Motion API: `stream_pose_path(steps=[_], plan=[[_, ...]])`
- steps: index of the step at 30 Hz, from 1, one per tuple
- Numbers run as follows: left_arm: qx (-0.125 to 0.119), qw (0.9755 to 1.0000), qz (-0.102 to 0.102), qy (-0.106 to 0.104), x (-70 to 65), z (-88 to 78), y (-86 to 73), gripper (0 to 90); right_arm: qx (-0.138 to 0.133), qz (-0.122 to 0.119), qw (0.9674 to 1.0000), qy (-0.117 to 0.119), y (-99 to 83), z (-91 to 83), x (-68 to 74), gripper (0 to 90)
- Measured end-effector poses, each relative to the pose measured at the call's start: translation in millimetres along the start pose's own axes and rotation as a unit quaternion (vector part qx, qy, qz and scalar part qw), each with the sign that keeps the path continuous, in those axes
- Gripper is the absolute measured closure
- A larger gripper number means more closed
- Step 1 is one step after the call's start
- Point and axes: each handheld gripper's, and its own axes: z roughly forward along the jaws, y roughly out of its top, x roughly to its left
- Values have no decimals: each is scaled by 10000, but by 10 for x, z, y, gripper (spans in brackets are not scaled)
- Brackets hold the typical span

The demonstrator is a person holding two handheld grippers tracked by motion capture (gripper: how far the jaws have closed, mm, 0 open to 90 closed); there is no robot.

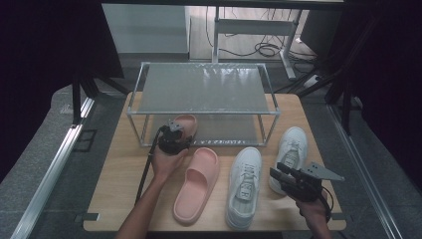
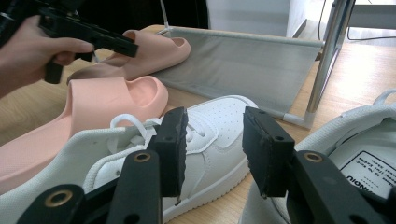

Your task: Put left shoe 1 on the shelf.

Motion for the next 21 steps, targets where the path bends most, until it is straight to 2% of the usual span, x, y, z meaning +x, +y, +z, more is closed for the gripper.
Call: stream_pose_path(steps=[2,3,4,5,6,7,9,12,15,21], plan=[[-46,10000,44,-53,9,-130,-43,565,1,-12,10000,9,1,3,10,593],[-46,10000,44,-53,9,-130,-43,568,1,-12,10000,9,1,3,10,593],[-81,9999,95,-87,10,-222,-80,576,1,-30,10000,7,2,3,14,593],[-81,9999,95,-87,10,-222,-80,596,1,-30,10000,7,2,3,14,593],[-132,9997,120,-142,14,-319,-124,627,-1,-36,10000,0,5,1,16,593],[-132,9997,120,-142,14,-319,-124,655,-1,-36,10000,0,5,1,16,593],[-143,9995,129,-236,28,-410,-172,749,-2,-25,10000,-5,4,2,17,593],[-145,9990,111,-409,58,-549,-278,834,9,-13,10000,-6,0,7,18,593],[-131,9989,99,-439,72,-602,-334,874,10,-13,10000,-6,0,8,19,593],[-85,9988,50,-488,121,-715,-513,896,7,-8,10000,-15,-1,3,16,593]])
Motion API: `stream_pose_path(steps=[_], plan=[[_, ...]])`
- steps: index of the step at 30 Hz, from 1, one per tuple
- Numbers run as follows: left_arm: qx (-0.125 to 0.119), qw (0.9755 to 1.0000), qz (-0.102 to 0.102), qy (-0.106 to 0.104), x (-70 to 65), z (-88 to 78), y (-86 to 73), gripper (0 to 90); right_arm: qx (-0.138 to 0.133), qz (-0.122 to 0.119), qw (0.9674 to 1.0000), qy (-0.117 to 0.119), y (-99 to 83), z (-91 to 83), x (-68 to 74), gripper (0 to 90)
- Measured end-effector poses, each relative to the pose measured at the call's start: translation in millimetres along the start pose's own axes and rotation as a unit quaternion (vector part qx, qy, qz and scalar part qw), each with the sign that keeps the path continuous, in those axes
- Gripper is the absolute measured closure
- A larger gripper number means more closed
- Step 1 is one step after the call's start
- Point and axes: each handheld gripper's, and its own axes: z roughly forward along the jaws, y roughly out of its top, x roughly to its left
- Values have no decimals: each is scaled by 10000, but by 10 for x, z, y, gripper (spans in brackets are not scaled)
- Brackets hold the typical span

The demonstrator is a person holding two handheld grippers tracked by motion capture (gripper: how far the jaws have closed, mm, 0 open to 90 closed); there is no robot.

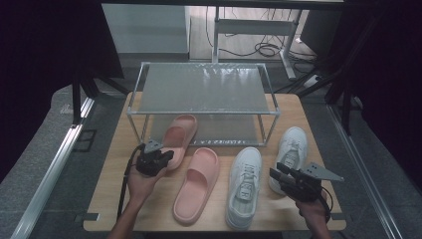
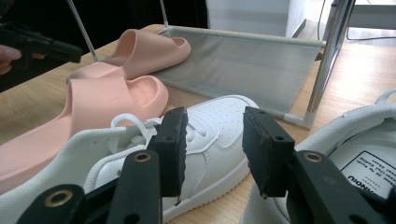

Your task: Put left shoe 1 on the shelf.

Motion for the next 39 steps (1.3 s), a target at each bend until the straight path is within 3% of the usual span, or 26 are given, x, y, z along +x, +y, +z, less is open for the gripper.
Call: stream_pose_path(steps=[14,17,30,39], plan=[[18,9998,-197,-51,87,-250,-330,900,1,-8,10000,-6,-5,7,4,593],[99,9994,-340,-29,144,-282,-441,900,6,-20,10000,14,-2,12,10,593],[298,9987,-402,-121,185,-285,-583,900,-3,-29,10000,8,2,-1,7,593],[499,9982,-297,-172,134,-109,-607,900,7,-15,10000,5,-3,11,8,593]])
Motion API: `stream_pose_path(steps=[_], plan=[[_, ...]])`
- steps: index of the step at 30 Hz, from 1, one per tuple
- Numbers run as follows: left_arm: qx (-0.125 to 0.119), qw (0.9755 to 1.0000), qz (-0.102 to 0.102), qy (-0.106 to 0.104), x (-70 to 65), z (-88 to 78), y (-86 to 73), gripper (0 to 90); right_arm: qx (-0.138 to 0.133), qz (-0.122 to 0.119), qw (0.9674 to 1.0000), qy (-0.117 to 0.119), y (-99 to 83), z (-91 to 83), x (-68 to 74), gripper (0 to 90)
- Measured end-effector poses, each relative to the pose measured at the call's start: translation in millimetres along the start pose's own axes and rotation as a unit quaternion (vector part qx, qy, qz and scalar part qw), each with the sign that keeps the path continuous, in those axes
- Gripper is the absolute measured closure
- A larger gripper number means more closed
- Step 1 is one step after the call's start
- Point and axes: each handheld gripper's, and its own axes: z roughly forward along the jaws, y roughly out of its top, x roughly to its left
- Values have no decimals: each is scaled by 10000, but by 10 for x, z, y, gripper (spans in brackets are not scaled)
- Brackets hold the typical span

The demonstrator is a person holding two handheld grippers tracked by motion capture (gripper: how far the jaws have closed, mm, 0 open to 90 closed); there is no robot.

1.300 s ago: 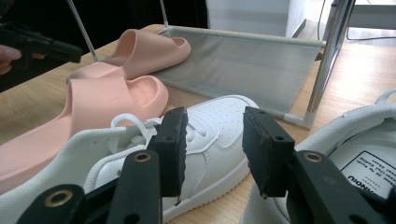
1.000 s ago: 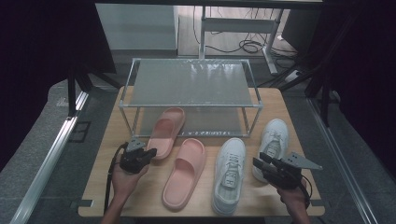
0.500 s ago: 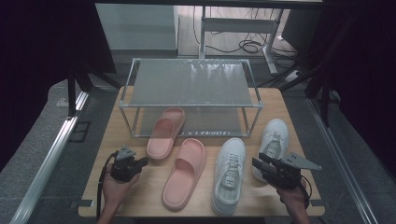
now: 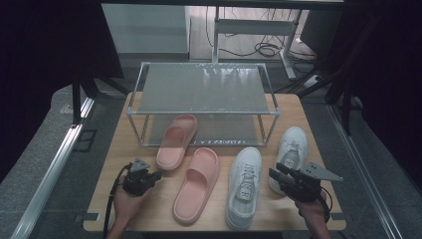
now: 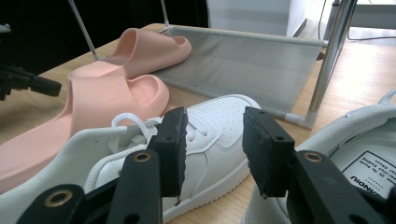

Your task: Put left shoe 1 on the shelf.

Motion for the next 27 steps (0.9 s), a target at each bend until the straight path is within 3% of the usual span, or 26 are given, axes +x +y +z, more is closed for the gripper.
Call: stream_pose_path(steps=[14,27], plan=[[93,10000,-6,-23,-10,97,19,900,-35,8,10000,-13,11,-24,-12,593],[42,9999,72,-75,-76,59,58,899,-47,11,10000,-19,15,-34,-15,593]])
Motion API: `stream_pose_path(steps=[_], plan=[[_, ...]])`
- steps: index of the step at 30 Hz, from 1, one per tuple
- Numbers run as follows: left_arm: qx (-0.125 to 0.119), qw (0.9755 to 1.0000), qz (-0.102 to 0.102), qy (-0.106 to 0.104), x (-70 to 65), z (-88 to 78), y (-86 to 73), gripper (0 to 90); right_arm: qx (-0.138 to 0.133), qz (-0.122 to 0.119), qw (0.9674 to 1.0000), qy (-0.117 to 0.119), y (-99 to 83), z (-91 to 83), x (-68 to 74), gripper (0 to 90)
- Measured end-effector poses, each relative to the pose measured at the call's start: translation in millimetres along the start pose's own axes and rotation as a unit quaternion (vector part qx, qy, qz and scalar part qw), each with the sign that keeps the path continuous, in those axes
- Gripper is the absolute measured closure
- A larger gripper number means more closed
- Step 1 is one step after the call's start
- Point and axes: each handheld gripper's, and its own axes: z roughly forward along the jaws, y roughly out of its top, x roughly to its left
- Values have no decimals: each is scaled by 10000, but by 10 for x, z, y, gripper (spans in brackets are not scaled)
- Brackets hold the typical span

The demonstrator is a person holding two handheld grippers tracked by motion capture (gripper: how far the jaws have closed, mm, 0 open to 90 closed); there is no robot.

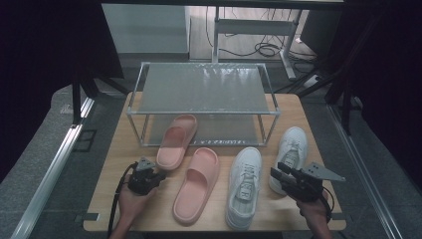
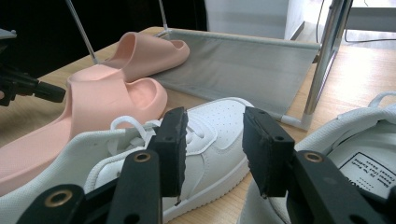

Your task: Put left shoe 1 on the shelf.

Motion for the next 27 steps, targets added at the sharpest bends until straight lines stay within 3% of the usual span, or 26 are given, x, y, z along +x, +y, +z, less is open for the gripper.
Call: stream_pose_path(steps=[27], plan=[[85,9999,54,-75,-62,303,293,896,5,10,10000,-7,-7,6,-11,593]])
